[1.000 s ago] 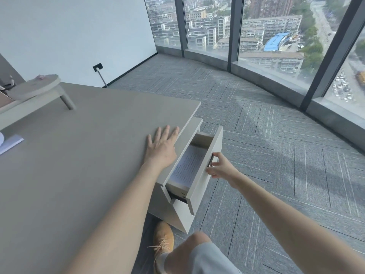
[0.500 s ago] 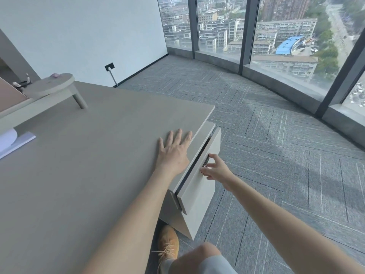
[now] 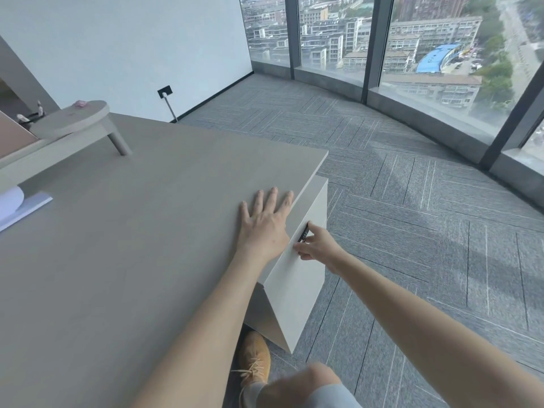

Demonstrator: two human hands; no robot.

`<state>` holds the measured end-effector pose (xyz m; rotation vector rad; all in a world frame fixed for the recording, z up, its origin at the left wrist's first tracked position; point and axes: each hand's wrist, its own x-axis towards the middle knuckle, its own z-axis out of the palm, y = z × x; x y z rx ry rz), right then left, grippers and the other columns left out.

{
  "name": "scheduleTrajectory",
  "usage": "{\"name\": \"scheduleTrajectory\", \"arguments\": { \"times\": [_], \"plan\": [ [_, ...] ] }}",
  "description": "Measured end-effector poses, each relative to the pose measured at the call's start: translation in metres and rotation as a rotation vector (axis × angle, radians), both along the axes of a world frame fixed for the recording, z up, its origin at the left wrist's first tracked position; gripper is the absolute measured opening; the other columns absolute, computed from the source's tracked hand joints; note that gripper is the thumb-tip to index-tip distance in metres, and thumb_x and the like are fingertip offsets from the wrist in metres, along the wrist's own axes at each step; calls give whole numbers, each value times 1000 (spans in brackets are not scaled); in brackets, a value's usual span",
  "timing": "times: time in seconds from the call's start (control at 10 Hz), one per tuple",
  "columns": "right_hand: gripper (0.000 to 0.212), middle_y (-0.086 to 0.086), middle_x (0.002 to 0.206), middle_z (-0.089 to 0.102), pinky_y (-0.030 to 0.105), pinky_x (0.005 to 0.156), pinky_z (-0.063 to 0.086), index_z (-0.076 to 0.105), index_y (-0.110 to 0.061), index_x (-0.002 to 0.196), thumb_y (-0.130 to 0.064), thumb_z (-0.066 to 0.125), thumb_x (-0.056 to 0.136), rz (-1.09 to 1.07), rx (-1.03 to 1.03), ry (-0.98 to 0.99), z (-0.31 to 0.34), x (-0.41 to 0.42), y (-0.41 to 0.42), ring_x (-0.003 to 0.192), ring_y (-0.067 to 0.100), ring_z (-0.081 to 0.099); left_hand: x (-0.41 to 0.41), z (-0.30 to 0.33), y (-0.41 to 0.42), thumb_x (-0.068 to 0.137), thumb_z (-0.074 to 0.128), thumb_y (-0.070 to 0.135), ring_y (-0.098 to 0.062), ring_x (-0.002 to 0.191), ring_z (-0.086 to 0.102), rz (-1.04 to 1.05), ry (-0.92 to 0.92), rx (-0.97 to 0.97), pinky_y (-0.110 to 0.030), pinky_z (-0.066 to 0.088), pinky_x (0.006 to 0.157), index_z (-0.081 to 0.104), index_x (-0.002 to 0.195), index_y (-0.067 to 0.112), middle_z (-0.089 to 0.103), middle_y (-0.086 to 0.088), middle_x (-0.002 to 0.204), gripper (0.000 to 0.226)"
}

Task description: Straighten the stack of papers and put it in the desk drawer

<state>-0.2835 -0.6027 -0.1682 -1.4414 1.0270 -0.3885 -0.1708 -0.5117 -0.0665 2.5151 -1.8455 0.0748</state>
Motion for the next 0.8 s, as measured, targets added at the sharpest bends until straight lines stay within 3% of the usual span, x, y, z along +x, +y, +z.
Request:
{"name": "scheduleTrajectory", "arguments": {
  "times": [0.1,0.2,0.3,0.4,0.5,0.6,0.7,0.8],
  "plan": [
    [65,20,101,60,52,93,58,35,4,144,-2,71,90,16,-3,0,-3,-1,-1,89,30,63,0,-1,-1,97,40,21,-31,154,2,0,1,-1,-60,7,120,3,157,32,3,-3,169,72],
    [51,19,101,62,53,91,59,43,1,131,-7,72,89,46,-24,28,-6,-1,-4,86,28,64,0,0,0,98,39,21,-31,154,2,0,-2,4,-60,7,119,3,157,32,4,-3,169,70],
    [43,13,96,61,52,84,61,39,-8,121,-13,68,90,113,-71,129,1,1,-4,84,26,62,0,0,1,98,39,20,-31,154,2,0,4,0,-60,7,119,4,157,33,5,-3,169,71],
    [82,6,102,56,35,69,56,11,-14,151,-15,64,89,205,-13,176,12,6,-3,97,26,58,1,1,2,96,42,20,-30,155,2,-4,24,-3,-58,6,120,5,158,33,5,-2,169,73],
    [57,6,104,56,33,72,48,36,-18,128,-18,70,82,159,-63,279,16,6,-3,97,26,54,1,4,4,91,47,24,-27,155,4,-6,69,-18,-54,4,121,9,158,33,8,0,168,77],
    [34,7,102,60,32,74,44,55,-13,109,-15,74,81,85,-210,339,28,-2,-3,96,26,56,4,7,7,91,50,24,-22,154,10,24,235,-87,-44,4,123,26,155,29,20,2,166,68],
    [59,14,135,58,30,94,43,50,-12,143,-16,70,88,88,-296,352,54,-16,0,126,29,55,2,24,18,92,56,19,-19,146,35,112,614,-216,-30,24,117,58,136,20,48,-2,153,44],
    [49,11,138,62,21,81,47,58,-17,139,-20,67,90,5,-402,193,92,-26,3,115,23,62,-3,54,40,93,58,16,-12,120,64,197,984,-503,-22,45,98,73,112,18,73,3,119,25]
  ]
}}
